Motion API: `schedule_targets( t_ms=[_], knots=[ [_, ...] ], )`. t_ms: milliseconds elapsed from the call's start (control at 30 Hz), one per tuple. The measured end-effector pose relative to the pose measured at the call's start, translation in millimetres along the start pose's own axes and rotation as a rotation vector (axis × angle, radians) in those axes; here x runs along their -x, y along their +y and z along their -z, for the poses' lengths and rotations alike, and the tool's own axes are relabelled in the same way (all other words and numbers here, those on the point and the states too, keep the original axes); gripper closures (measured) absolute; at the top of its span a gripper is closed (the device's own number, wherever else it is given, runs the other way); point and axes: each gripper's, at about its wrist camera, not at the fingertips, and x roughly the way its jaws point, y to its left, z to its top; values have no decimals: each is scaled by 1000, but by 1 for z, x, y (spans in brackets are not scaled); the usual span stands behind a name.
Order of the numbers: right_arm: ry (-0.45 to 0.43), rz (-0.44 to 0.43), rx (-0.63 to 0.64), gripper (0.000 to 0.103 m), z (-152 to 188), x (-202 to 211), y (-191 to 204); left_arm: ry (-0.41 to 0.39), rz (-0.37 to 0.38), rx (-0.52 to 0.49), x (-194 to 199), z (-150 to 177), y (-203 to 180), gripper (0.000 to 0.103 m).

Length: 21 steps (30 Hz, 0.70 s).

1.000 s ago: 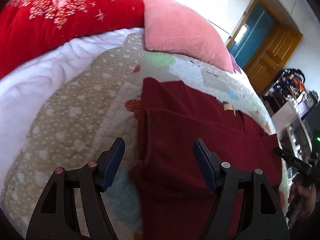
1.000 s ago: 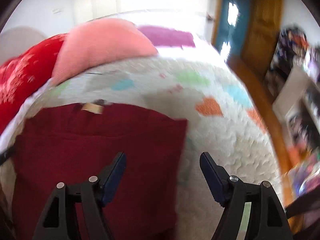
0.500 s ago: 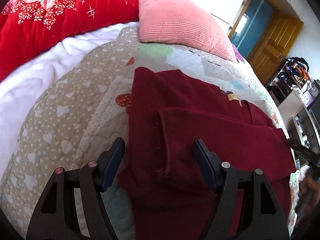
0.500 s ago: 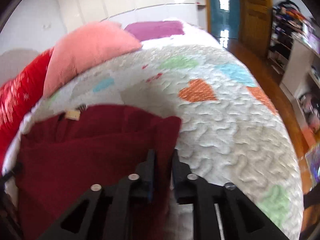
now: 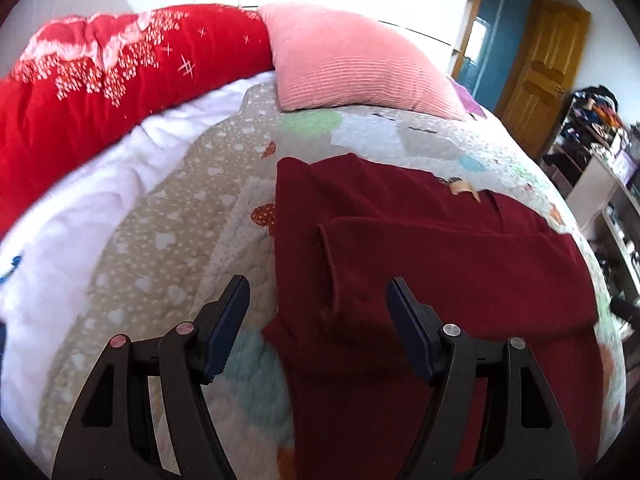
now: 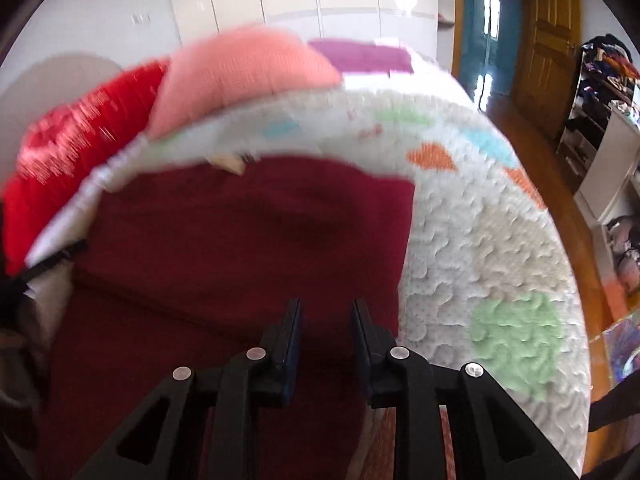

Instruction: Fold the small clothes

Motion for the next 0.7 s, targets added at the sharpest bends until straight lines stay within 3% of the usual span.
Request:
schedule_targets(
  t_ms=[167,500,700],
  knots=[
    [-47,-61,-8,56,13,46,4,37,57,-11,27,12,-12,32],
    [6,-110,-45,55,39,51,3,84,-19,-22,52,53,-26,32],
    [44,-71,22,54,55,41,24,84,-44,-26,60,68,-35,32]
  ],
)
